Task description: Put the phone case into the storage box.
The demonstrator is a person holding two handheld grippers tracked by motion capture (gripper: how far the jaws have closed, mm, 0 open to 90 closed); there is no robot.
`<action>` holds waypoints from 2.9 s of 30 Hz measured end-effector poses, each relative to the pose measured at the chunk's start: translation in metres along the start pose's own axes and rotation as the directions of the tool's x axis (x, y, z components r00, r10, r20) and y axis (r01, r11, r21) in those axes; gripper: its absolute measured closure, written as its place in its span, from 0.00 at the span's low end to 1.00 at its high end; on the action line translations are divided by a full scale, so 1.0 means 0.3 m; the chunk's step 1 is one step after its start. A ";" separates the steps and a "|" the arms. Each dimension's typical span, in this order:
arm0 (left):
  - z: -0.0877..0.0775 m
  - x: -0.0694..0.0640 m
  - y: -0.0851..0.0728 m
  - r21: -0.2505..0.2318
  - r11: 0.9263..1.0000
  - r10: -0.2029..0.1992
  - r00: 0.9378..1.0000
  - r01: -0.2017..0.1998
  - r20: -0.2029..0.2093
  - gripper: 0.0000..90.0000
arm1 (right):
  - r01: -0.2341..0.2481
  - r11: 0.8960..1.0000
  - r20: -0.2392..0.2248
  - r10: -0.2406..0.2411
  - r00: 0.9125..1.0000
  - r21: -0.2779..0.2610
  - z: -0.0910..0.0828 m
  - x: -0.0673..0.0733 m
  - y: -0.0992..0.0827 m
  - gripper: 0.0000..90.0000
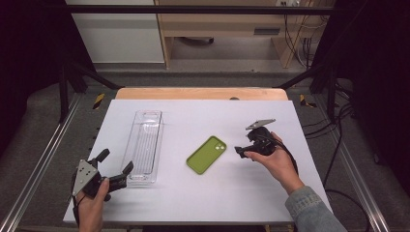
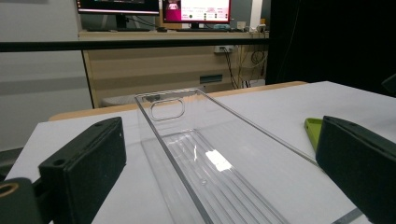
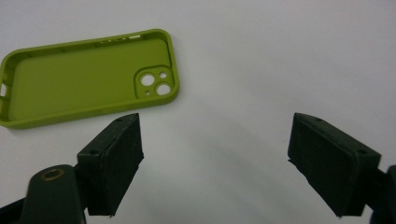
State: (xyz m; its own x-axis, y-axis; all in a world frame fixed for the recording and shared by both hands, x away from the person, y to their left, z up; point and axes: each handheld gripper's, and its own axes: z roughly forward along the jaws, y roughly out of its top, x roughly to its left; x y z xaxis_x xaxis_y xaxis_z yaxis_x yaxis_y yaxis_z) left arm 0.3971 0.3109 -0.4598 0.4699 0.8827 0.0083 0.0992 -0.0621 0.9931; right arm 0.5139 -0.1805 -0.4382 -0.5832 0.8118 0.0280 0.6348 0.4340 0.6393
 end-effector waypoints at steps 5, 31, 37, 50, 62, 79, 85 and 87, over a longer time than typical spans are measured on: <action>0.002 0.000 0.000 0.001 1.000 0.001 1.000 -0.001 0.001 0.01 | 0.018 1.000 -0.019 -0.018 1.000 0.007 0.018 0.027 0.041 0.27; 0.010 -0.006 -0.001 0.009 1.000 0.004 1.000 -0.004 0.011 0.01 | -0.074 0.997 -0.122 0.071 0.990 -0.019 0.194 0.033 0.074 0.70; 0.009 -0.005 -0.001 0.008 1.000 0.003 1.000 -0.003 0.011 0.01 | -0.085 0.996 -0.120 0.082 0.989 -0.016 0.226 0.039 0.071 0.75; 0.011 -0.006 -0.001 0.009 1.000 0.002 1.000 -0.002 0.012 0.02 | -0.070 0.998 -0.120 0.070 0.990 0.007 0.255 0.044 0.060 0.81; 0.012 -0.007 -0.001 0.012 1.000 0.006 1.000 -0.006 0.014 0.02 | -0.051 0.999 -0.110 0.053 0.993 0.016 0.266 0.050 0.053 0.84; 0.012 -0.006 -0.002 0.013 1.000 0.001 1.000 -0.001 0.010 0.02 | -0.037 0.999 -0.087 0.037 0.996 0.004 0.270 0.061 0.048 0.92; 0.010 -0.007 -0.001 0.013 1.000 0.002 1.000 -0.002 0.010 0.02 | -0.037 0.999 -0.102 0.037 0.994 -0.002 0.270 0.053 0.045 0.93; 0.010 -0.007 -0.001 0.013 1.000 0.002 1.000 -0.002 0.008 0.02 | -0.038 0.999 -0.113 0.037 0.993 -0.008 0.268 0.047 0.044 0.94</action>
State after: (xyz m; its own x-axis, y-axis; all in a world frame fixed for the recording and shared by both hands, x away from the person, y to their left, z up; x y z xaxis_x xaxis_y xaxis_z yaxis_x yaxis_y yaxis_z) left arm 0.3988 0.3077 -0.4606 0.4775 0.8786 0.0096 0.1094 -0.0703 0.9915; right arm 0.5547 -0.1319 -0.4913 -0.6131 0.7778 0.1386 0.6525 0.3997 0.6438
